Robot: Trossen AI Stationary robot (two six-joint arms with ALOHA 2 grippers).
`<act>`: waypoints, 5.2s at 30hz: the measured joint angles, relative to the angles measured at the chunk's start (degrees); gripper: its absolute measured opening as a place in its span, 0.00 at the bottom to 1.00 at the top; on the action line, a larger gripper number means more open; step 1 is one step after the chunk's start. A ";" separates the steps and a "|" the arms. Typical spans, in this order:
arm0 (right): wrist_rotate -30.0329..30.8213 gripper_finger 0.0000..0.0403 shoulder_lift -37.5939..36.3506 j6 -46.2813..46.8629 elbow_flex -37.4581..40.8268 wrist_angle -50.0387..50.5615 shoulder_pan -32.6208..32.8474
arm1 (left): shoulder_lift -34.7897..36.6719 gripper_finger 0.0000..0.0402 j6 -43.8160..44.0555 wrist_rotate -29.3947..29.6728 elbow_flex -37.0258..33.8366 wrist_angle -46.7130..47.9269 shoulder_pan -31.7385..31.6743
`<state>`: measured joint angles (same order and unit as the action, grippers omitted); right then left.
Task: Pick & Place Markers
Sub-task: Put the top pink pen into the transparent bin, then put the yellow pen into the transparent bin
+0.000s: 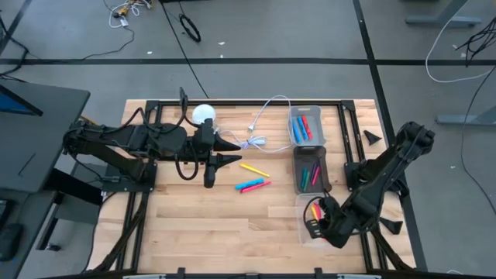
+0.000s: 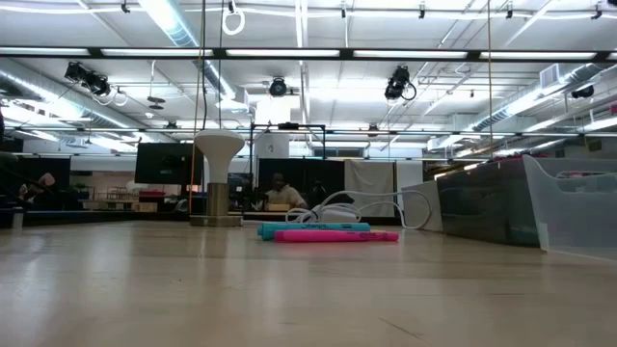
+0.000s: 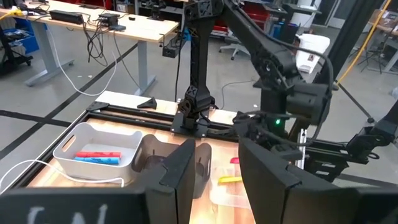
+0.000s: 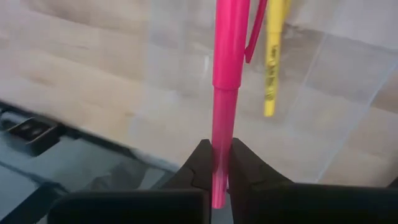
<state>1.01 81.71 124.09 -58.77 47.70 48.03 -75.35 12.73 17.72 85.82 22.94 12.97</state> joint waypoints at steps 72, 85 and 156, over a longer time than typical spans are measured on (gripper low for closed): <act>21.28 0.38 -20.49 -61.90 14.59 -39.34 -21.77 | -0.01 0.32 3.90 0.47 0.00 0.76 0.00; 6.26 0.36 -20.22 -87.28 12.29 -71.48 -36.94 | -0.02 0.32 6.42 0.72 0.00 -1.23 0.00; -2.14 0.35 -21.22 -108.13 -6.09 -69.37 -38.21 | -40.43 0.45 57.20 -13.09 0.02 2.59 -16.39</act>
<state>-1.13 60.49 15.97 -64.86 -21.67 9.82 -115.78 69.93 4.62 85.84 25.52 -3.42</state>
